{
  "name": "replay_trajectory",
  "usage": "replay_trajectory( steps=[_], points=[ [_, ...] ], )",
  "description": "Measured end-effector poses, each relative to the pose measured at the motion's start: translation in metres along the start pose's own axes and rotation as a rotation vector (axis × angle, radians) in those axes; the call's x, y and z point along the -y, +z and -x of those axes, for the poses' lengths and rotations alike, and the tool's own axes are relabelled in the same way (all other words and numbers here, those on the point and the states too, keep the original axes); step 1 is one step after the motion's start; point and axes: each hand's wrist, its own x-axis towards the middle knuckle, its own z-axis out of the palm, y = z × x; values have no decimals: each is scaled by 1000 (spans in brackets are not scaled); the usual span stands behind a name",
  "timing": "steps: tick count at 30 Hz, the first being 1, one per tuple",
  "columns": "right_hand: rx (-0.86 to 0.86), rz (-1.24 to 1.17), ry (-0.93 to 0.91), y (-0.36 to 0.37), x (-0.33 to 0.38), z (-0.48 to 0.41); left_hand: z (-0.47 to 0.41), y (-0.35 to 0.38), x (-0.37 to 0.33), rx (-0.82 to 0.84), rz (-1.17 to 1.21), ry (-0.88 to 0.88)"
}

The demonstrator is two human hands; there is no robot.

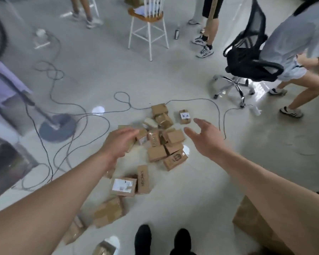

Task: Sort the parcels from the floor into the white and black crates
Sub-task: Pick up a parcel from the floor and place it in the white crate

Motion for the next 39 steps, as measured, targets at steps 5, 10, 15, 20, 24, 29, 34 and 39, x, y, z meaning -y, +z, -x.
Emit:
replay_trajectory(
  steps=[5, 10, 15, 20, 24, 29, 34, 39],
  points=[
    [137, 14, -107, 46, 70, -32, 1, -64, 18, -138, 83, -18],
    [232, 67, -256, 85, 109, -61, 7, -106, 37, -333, 191, -121],
    [350, 97, -413, 113, 149, -84, 19, -139, 62, -510, 288, -206],
    [464, 117, -477, 143, 177, -94, 26, -155, 84, -616, 380, -250],
    [521, 122, -502, 177, 185, -97, 21, -158, 114, -596, 402, -266],
    [575, 128, -466, 219, 183, -95, 2, -166, 150, -581, 444, -367],
    [579, 108, -307, 266, 164, -96, -33, -177, 193, -507, 437, -395],
    [573, 145, -174, 334, 131, -104, -82, -185, 246, -424, 371, -451]
  ],
)
